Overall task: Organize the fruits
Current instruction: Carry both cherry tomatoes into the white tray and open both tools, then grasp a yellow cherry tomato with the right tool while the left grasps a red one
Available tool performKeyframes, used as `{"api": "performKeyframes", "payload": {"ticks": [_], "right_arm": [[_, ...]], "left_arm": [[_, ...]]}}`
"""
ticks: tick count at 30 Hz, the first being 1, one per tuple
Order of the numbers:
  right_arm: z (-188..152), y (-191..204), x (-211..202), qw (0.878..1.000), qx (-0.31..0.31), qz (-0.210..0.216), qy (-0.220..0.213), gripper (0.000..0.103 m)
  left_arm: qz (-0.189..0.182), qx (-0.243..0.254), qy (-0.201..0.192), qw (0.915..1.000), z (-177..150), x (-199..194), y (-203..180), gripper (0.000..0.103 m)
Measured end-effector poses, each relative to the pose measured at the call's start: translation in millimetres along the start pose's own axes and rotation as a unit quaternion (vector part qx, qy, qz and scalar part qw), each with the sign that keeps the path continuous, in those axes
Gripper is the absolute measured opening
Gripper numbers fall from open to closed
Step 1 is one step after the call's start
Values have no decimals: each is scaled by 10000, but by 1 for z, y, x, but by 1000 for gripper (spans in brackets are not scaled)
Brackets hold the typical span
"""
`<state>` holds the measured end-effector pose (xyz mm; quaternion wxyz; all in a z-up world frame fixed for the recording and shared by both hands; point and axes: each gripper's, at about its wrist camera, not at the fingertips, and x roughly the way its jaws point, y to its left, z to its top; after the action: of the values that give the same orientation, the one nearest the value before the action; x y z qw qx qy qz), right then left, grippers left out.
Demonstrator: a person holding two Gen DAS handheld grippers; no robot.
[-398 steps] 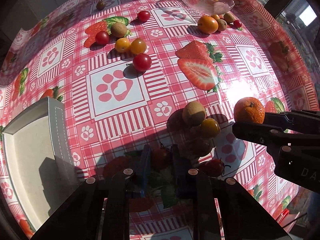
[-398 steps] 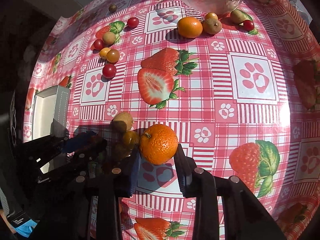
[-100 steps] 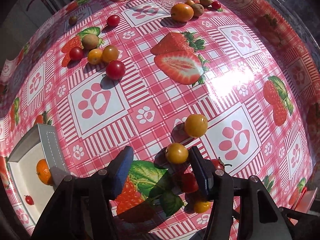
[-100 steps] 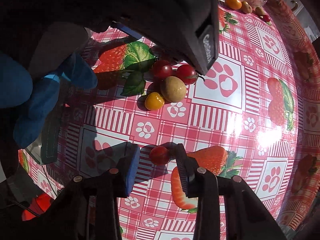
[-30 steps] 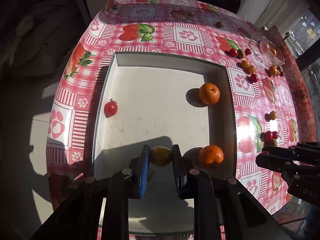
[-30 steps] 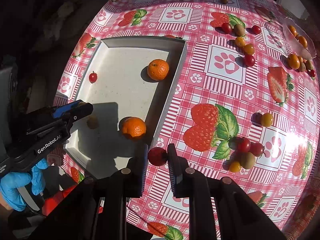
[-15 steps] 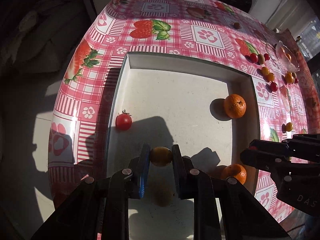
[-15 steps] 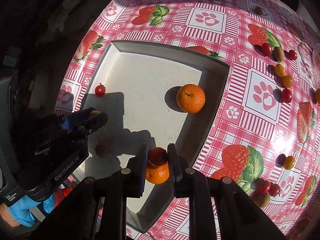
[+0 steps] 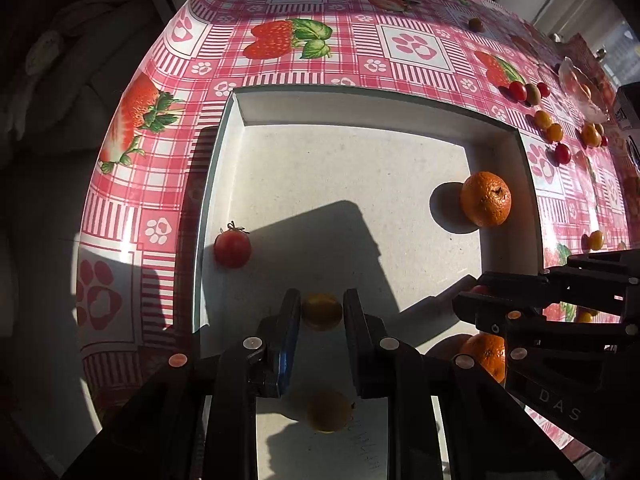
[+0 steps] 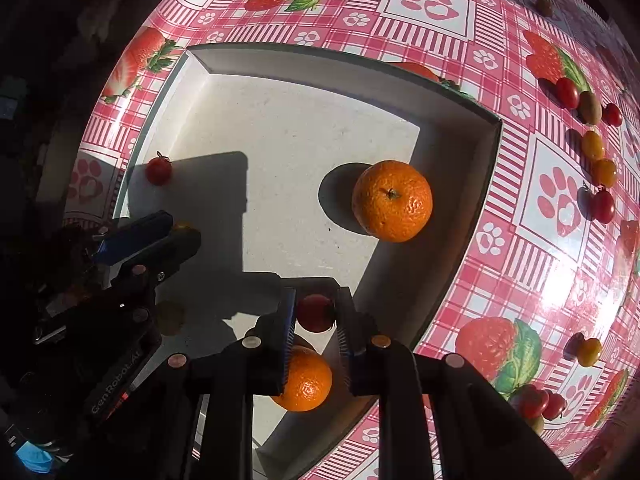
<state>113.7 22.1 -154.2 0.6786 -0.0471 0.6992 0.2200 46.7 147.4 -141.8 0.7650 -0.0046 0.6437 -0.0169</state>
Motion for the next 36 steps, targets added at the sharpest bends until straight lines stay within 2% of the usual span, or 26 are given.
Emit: {"api": "performKeyframes", "payload": {"ticks": [1, 2, 3, 4, 6, 8, 10, 11, 12, 13, 15, 19, 24, 31, 36], "right_arm": [[-1, 0, 2, 10000, -7, 10, 35, 25], [0, 1, 1, 10000, -19, 24, 22, 27], [0, 2, 1, 10000, -24, 36, 27, 36], [0, 2, 1, 10000, -16, 8, 29, 42], [-1, 1, 1, 10000, 22, 23, 24, 51], [-1, -3, -3, 9997, 84, 230, -6, 59], [-3, -4, -11, 9994, 95, 317, -106, 74], [-3, -3, -16, 9993, 88, 321, -188, 76], [-3, -3, -21, 9993, 99, 253, -258, 85], [-4, -3, -25, 9992, 123, 217, -312, 87], [-9, -8, -35, 9984, 200, 331, -403, 87], [-26, -22, -51, 9977, 359, 276, -514, 87], [-62, -50, -55, 9955, 782, 209, -494, 87], [-115, -105, -62, 9891, 1412, 58, -403, 87], [-137, -150, -69, 9793, 1972, -133, -437, 87]], "left_arm": [[40, -2, 61, 10000, -1, 2, 0, 26], [76, -18, 100, 9999, -1, 4, 0, 38], [138, -44, 85, 9999, -2, 4, 1, 54], [297, -89, 17, 9995, -4, 2, 3, 58], [296, -153, 16, 9994, -6, 1, 7, 62], [303, -206, 82, 9993, -8, 1, 12, 63], [402, -205, 90, 9989, -9, -1, 15, 63], [329, -239, 102, 9991, -10, -3, 18, 63], [292, -285, 110, 9991, -12, -5, 19, 63], [290, -299, 108, 9991, -13, -8, 20, 63], [371, -214, 67, 9991, -16, -12, 16, 63], [325, -36, 84, 9994, -26, -19, -1, 63], [244, 322, 100, 9991, -39, -26, -37, 63], [70, 883, -66, 9960, -41, -41, -91, 63], [-82, 1248, -233, 9919, -33, -50, -129, 63]]}}
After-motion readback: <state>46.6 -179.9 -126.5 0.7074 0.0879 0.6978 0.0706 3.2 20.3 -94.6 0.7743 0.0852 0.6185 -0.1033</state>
